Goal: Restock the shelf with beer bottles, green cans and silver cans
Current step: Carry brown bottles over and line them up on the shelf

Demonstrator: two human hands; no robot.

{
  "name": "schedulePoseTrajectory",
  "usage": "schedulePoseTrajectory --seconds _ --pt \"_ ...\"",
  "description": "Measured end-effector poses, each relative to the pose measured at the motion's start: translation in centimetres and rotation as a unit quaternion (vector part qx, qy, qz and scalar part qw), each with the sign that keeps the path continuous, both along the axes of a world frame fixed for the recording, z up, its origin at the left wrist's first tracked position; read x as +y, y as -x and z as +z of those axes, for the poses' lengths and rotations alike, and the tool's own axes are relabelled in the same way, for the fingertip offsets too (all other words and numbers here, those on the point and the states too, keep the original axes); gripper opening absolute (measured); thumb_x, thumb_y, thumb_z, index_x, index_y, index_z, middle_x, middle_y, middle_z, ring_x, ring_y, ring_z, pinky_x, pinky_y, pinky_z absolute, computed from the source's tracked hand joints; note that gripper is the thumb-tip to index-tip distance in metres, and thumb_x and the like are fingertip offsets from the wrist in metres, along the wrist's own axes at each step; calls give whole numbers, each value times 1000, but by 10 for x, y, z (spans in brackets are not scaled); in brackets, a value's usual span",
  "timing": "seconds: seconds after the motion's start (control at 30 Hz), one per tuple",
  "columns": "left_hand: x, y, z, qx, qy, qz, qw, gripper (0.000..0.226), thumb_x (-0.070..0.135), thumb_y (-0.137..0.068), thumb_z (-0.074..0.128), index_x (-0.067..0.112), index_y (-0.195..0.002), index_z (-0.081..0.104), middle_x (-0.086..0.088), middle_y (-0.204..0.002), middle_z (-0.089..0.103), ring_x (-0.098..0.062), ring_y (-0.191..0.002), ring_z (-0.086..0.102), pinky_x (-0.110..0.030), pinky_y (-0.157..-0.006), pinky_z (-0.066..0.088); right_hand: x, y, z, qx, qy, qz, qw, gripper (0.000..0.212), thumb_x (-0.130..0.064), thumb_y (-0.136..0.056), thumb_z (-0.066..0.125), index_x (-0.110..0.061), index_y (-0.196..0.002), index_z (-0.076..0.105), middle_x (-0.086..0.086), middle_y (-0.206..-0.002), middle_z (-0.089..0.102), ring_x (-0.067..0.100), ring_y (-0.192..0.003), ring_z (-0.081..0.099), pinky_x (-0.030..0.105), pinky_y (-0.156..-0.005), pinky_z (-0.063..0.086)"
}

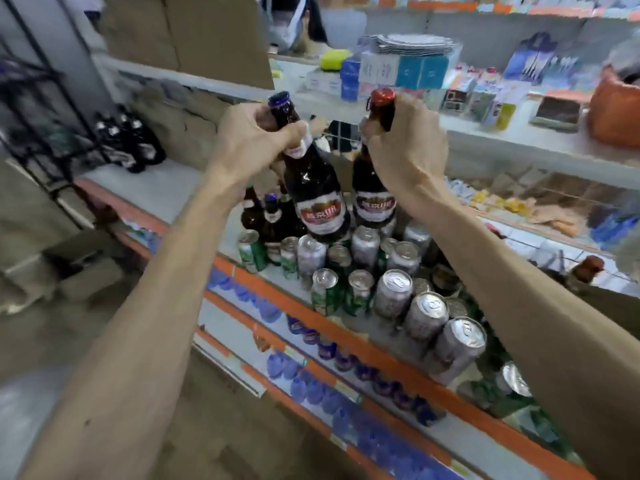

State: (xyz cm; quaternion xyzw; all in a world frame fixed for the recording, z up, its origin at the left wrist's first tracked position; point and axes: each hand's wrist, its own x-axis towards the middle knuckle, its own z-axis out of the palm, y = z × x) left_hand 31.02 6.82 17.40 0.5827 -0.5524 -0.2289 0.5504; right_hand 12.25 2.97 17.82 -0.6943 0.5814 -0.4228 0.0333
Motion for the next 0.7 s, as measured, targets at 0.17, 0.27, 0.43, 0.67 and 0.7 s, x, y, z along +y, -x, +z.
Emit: schedulePoseTrajectory --seconds 0.17,0.27,0.43,0.67,0.7 --pt "92 -96 -45 -35 -55 137 988 18 27 -76 76 15 -67 67 4 -63 67 -3 -58 58 -20 -62 48 52 -114 -41 -4 -45 120 992 18 -26 -95 55 -12 -105 59 7 -93 64 31 -85 60 33 -65 38" --pt "152 -142 -91 -86 -124 218 964 31 23 -76 74 16 -57 51 10 -48 47 -1 -46 44 -18 -47 31 94 -178 -88 -13 -96 182 979 24 -30 -94 58 -10 -106 57 15 -101 66 39 -96 60 37 -69 39" --pt "226 -232 -153 -99 -198 275 936 27 39 -60 65 13 -65 64 -4 -64 66 -26 -70 66 -35 -60 48 160 -266 -149 -23 -214 206 955 34 -31 -93 61 -2 -109 59 23 -109 66 40 -104 60 39 -75 42" --pt "260 -324 -158 -112 -211 297 924 32 22 -77 73 20 -51 55 4 -57 60 -20 -68 62 -27 -61 40 187 -357 -153 -14 -242 225 944 35 -31 -90 64 -5 -113 63 20 -111 67 39 -105 61 36 -74 42" --pt "259 -336 -161 -107 -210 303 923 35 20 -79 73 21 -51 54 4 -58 60 -19 -68 61 -26 -63 41 185 -368 -151 -13 -243 221 944 35 -30 -90 64 -5 -114 63 20 -112 67 39 -107 61 37 -77 44"
